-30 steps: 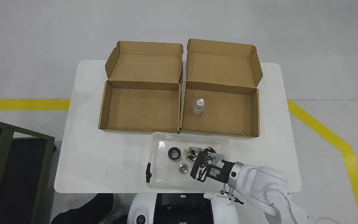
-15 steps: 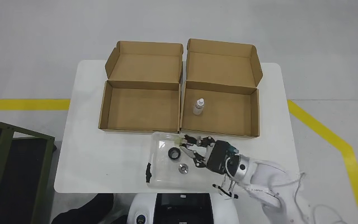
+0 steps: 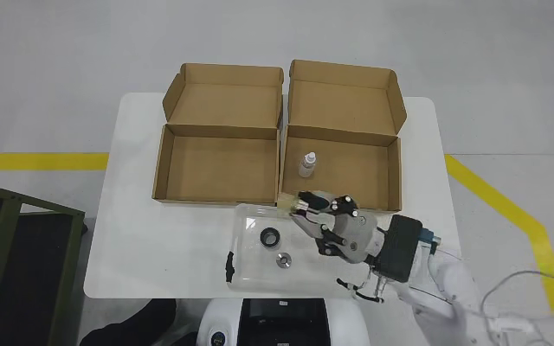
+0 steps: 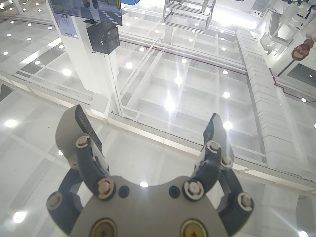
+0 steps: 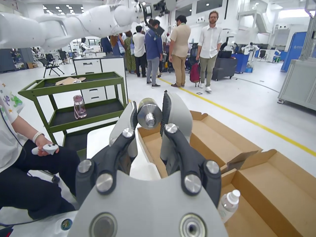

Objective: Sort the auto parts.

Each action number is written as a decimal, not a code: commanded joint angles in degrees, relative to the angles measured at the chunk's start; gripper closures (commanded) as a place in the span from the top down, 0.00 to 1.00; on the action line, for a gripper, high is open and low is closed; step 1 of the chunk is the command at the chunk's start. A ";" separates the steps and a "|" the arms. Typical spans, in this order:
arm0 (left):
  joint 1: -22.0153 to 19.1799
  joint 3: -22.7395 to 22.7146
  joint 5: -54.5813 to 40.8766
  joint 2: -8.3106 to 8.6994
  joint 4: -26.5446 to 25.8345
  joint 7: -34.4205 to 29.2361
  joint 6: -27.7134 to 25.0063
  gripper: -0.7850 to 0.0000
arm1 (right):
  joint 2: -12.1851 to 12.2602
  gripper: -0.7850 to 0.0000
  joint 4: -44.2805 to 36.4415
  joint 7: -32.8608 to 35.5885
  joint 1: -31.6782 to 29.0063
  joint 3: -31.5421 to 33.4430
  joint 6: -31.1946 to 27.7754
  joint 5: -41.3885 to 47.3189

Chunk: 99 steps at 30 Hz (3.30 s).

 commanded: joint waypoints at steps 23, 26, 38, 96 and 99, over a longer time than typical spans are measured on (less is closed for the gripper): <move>0.00 0.00 0.00 0.00 0.00 0.00 0.00 1.00 | -0.17 0.00 1.76 -0.93 1.03 2.74 -0.09 -1.32; 0.00 0.00 0.00 0.00 0.00 0.00 0.00 1.00 | -0.14 0.00 2.94 0.79 0.91 2.57 -0.02 -1.76; 0.00 0.00 0.00 0.00 0.00 0.00 0.00 1.00 | 0.66 0.00 9.26 16.24 1.24 4.67 -1.51 0.53; 0.00 0.00 0.00 0.00 0.00 0.00 0.00 1.00 | -1.85 0.70 40.78 50.80 31.86 -11.51 7.81 -2.89; 0.00 0.00 0.00 0.00 0.00 0.00 0.00 1.00 | -1.58 0.94 38.83 50.52 31.00 -10.29 7.72 -2.27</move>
